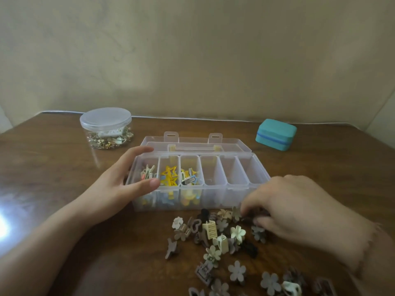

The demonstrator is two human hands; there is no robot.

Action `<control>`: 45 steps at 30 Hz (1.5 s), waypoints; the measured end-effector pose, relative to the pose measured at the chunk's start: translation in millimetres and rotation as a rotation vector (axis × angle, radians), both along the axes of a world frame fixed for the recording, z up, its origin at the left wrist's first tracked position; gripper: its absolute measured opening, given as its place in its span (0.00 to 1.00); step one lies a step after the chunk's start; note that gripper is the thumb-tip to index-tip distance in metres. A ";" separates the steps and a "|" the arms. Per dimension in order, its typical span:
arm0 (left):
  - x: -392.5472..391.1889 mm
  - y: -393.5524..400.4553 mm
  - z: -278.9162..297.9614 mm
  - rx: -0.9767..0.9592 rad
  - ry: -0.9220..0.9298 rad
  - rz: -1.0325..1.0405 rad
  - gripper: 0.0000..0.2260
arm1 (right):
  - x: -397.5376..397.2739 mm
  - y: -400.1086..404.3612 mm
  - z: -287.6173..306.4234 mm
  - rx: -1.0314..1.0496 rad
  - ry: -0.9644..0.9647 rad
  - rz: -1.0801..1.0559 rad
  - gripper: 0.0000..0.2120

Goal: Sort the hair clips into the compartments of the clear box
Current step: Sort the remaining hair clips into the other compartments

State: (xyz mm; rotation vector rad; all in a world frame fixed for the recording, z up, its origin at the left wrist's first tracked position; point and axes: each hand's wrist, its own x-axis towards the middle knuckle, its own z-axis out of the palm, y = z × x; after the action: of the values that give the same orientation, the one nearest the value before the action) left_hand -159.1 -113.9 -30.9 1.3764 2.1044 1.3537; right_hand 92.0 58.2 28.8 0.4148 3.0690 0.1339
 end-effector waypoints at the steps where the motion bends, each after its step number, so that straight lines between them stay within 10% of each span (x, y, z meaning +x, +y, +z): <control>1: 0.6 -0.3 0.9 0.002 0.000 0.001 0.38 | 1.0 1.7 1.0 -0.006 0.018 0.009 0.14; 11: 10.0 -0.2 1.8 -0.004 -0.026 -0.040 0.35 | -12.8 2.7 -3.4 -0.361 0.791 0.016 0.09; 19: 12.5 1.0 2.6 -0.007 -0.020 -0.043 0.35 | -6.5 7.3 1.2 -0.340 0.786 -0.045 0.05; 27: 8.0 0.8 0.4 -0.018 -0.041 -0.039 0.35 | 16.5 7.0 22.3 -0.129 -0.111 -0.109 0.13; 45: 2.8 -0.8 -1.4 -0.014 -0.032 -0.026 0.38 | 2.8 16.1 10.4 -0.046 -0.133 -0.044 0.19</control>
State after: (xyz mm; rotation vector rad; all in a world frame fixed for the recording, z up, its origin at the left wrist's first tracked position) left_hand -156.2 -114.7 -32.3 1.3630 2.0640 1.3396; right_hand 94.8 74.3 39.1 0.4516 2.9238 0.0853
